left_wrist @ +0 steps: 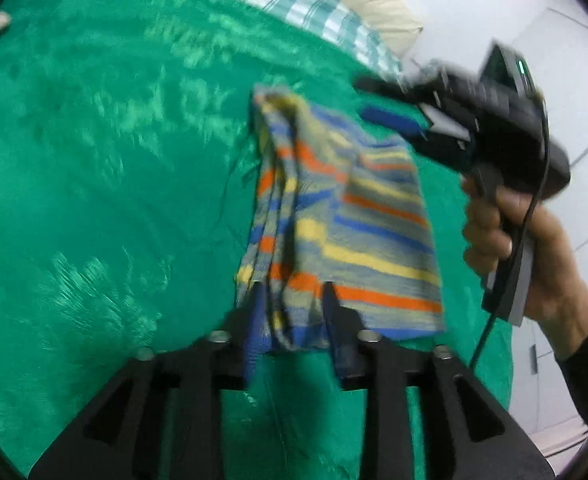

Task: Fold small clothes
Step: 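Fold the sweater in half over itself with both tools, release, then regrip the folded sweater with both tools and fold it once more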

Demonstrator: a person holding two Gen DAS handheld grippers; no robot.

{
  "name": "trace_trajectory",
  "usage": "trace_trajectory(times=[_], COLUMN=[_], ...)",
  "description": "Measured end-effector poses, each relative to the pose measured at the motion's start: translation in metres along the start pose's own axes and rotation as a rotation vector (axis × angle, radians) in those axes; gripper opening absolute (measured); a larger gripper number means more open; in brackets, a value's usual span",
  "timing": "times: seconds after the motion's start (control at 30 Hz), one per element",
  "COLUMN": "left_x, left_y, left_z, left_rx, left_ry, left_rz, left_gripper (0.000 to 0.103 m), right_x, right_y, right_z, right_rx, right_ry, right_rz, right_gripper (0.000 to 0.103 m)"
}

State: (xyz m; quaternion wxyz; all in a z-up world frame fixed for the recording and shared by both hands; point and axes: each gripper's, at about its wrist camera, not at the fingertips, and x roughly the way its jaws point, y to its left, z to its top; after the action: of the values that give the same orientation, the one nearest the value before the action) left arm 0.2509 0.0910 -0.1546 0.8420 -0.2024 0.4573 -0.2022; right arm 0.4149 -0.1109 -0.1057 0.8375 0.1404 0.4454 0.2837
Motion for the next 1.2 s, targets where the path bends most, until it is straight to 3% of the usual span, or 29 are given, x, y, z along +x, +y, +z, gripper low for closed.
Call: trace_trajectory(times=[0.1,0.17,0.23,0.27,0.3,0.33,0.4,0.43,0.53,0.6,0.67,0.77,0.83,0.9,1.0,1.03,1.1,1.2], left_x=[-0.009,-0.002,0.019,0.038,0.056,0.069,0.073,0.067,0.037,0.032,0.044,0.078,0.111,0.118,0.090,0.079,0.059,0.071], left_y=[-0.012,-0.024,-0.027,-0.022,-0.013,-0.001,0.010,0.009,0.000,-0.005,-0.015,-0.021,0.001,0.018,0.021,0.023,0.030,0.039], left_z=[0.013,0.028,0.042,0.051,0.055,0.053,0.055,0.055,0.060,0.071,0.085,0.111,0.121,0.117,0.115,0.113,0.105,0.098], left_rx=[0.039,0.072,0.075,0.062,0.046,0.023,-0.017,-0.013,0.028,0.043,0.093,0.135,0.074,0.021,0.030,0.034,0.036,0.006], left_ry=[-0.054,-0.074,-0.053,-0.019,0.019,0.059,0.079,0.080,0.010,-0.018,-0.005,0.016,0.075,0.104,0.071,0.054,0.034,0.075], left_rz=[-0.005,0.020,0.088,0.164,0.245,0.276,0.235,0.228,0.183,0.123,0.109,0.209,0.327,0.283,0.212,0.159,0.029,-0.030], left_gripper=[0.067,0.069,0.069,0.063,0.047,0.046,0.047,0.047,0.057,0.075,0.076,0.076,0.073,0.073,0.072,0.073,0.090,0.091], right_x=[-0.047,-0.066,-0.072,-0.069,-0.061,-0.045,-0.026,-0.031,-0.054,-0.066,-0.067,-0.048,-0.015,0.016,-0.009,-0.028,-0.066,-0.069], right_y=[-0.001,0.001,0.004,0.003,0.001,-0.006,-0.016,-0.013,-0.008,-0.008,-0.010,-0.020,-0.040,-0.062,-0.055,-0.054,-0.058,-0.082], right_z=[-0.020,-0.037,-0.065,-0.074,-0.091,-0.112,-0.145,-0.148,-0.133,-0.116,-0.093,-0.061,-0.052,-0.057,-0.054,-0.057,-0.069,-0.082], right_rx=[-0.128,-0.180,-0.207,-0.206,-0.195,-0.180,-0.185,-0.203,-0.203,-0.227,-0.250,-0.237,-0.174,-0.084,-0.071,-0.041,0.021,0.139], right_ry=[-0.037,-0.027,0.006,0.024,0.057,0.116,0.186,0.154,0.094,0.034,0.008,-0.016,0.041,0.135,0.053,0.005,-0.101,-0.086], right_rz=[-0.101,-0.115,-0.089,-0.079,-0.073,-0.097,-0.148,-0.152,-0.153,-0.175,-0.189,-0.202,-0.236,-0.234,-0.216,-0.183,-0.133,-0.077], right_gripper=[0.043,0.042,0.038,0.037,0.037,0.037,0.034,0.033,0.033,0.033,0.033,0.033,0.033,0.034,0.037,0.049,0.067,0.069])
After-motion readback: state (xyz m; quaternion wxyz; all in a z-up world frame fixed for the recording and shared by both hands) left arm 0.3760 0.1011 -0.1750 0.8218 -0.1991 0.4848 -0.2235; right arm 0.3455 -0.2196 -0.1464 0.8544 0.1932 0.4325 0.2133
